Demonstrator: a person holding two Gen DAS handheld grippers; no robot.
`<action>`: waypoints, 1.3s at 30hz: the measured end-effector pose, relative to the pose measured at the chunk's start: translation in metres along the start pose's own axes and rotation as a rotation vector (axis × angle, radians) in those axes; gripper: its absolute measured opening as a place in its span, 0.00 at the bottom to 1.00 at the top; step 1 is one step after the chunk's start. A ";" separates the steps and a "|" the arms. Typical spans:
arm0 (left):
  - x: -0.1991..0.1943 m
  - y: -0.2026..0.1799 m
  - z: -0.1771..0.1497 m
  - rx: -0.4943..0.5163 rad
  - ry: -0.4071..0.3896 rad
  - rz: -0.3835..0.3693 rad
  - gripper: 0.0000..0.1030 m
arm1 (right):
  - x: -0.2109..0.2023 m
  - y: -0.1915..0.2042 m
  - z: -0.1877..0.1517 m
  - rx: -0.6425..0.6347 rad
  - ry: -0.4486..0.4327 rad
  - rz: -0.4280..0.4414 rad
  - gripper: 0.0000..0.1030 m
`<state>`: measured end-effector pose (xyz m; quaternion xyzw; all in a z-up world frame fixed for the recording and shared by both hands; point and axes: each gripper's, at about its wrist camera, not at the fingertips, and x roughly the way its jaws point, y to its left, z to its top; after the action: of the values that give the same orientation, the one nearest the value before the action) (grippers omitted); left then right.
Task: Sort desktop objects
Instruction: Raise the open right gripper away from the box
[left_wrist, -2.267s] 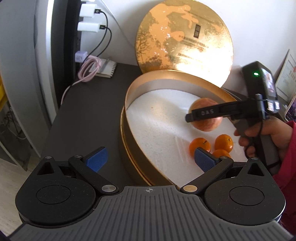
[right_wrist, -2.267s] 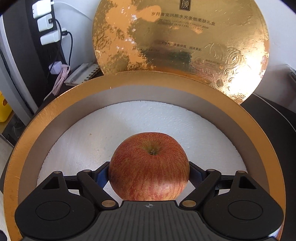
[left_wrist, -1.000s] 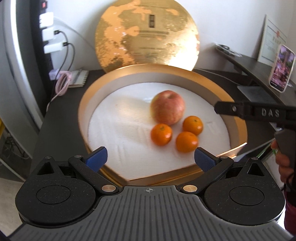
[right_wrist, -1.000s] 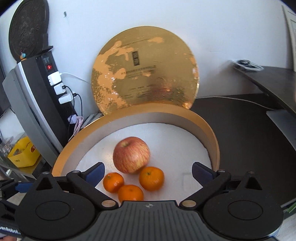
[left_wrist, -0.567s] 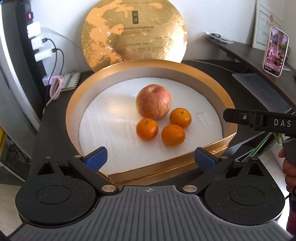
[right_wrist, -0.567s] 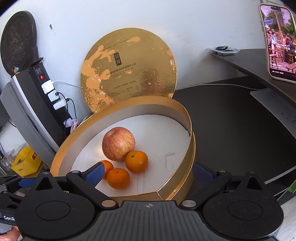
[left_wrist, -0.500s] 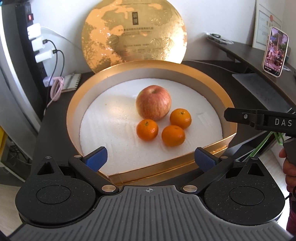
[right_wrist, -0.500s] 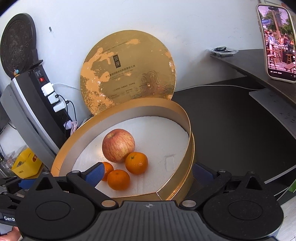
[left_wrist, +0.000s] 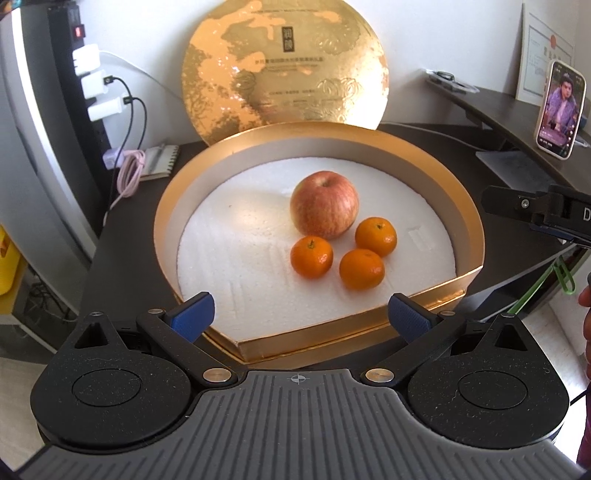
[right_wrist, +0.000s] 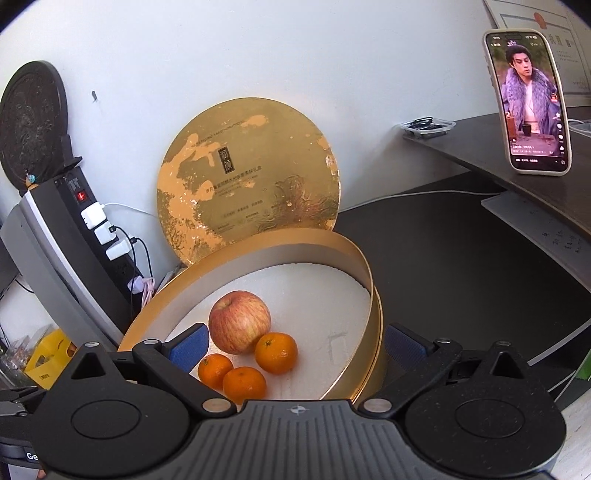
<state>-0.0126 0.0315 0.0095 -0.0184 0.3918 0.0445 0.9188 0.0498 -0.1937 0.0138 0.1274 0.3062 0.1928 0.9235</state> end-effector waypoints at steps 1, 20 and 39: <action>-0.001 0.001 -0.001 -0.002 -0.001 0.000 1.00 | -0.001 0.001 0.000 0.001 -0.003 0.000 0.99; -0.012 0.007 -0.005 0.014 -0.063 0.121 1.00 | -0.005 0.012 -0.002 -0.022 -0.004 -0.006 0.99; -0.011 0.009 -0.008 0.013 -0.058 0.115 1.00 | -0.004 0.012 -0.005 -0.020 0.010 -0.007 0.99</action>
<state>-0.0263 0.0397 0.0120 0.0116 0.3659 0.0951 0.9257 0.0409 -0.1835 0.0165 0.1163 0.3093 0.1934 0.9238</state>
